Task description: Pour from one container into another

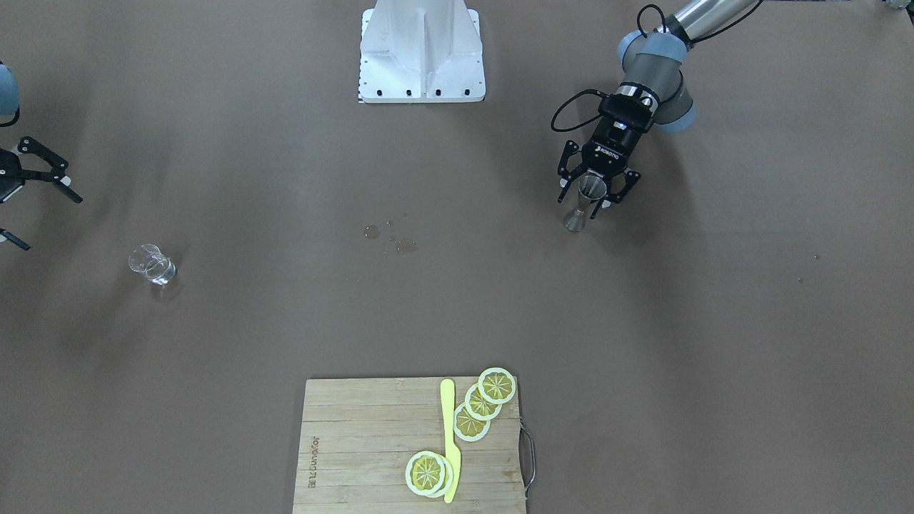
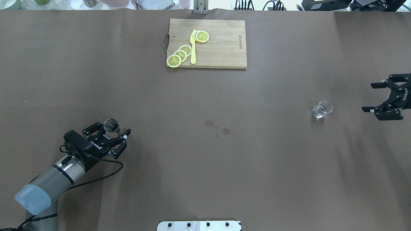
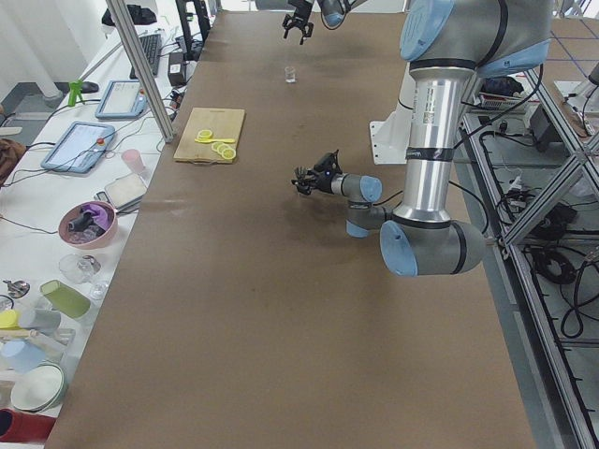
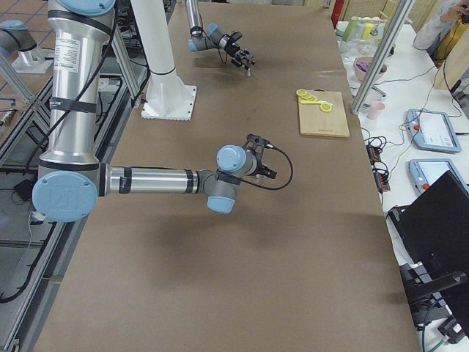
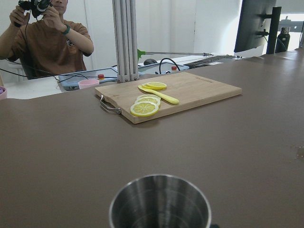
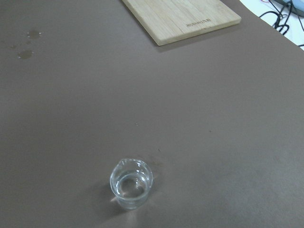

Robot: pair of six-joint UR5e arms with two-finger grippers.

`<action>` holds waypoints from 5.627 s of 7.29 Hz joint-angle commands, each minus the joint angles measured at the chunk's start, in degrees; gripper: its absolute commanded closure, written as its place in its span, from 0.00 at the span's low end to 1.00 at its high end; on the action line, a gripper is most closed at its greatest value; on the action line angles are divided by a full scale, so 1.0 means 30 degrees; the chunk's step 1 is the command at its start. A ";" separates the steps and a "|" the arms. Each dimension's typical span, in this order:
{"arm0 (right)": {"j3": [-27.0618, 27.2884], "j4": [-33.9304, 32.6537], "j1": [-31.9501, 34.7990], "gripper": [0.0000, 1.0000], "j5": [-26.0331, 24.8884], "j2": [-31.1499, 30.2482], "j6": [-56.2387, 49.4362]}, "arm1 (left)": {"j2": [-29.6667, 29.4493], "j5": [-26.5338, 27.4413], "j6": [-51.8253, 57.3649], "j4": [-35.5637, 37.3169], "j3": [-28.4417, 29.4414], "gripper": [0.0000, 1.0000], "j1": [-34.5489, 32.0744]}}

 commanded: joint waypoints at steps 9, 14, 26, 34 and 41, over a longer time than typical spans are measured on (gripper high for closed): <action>-0.0147 -2.4802 0.9099 0.00 0.1264 0.1143 0.0323 | 0.1328 -0.0198 -0.0030 -0.0857 -0.2387 0.02 0.0024; -0.0530 -2.6977 0.9307 0.00 0.1089 0.1619 0.0235 | 0.3172 -0.2481 -0.0235 0.0629 -0.5314 0.02 -0.1730; -0.0704 -2.5095 0.9279 0.00 0.1089 0.1413 -0.0321 | -0.0983 -1.5237 -0.0089 2.3433 -0.8691 0.02 -1.2739; -0.1025 -2.5065 0.9279 0.00 0.1176 0.0915 -0.0291 | 0.0040 -2.5012 0.1288 3.2045 -0.6969 0.02 -1.6645; -0.1378 -2.5065 0.9220 0.00 0.1147 0.1003 -0.0174 | 0.1086 -2.5766 0.3132 3.0668 -0.2456 0.02 -2.1522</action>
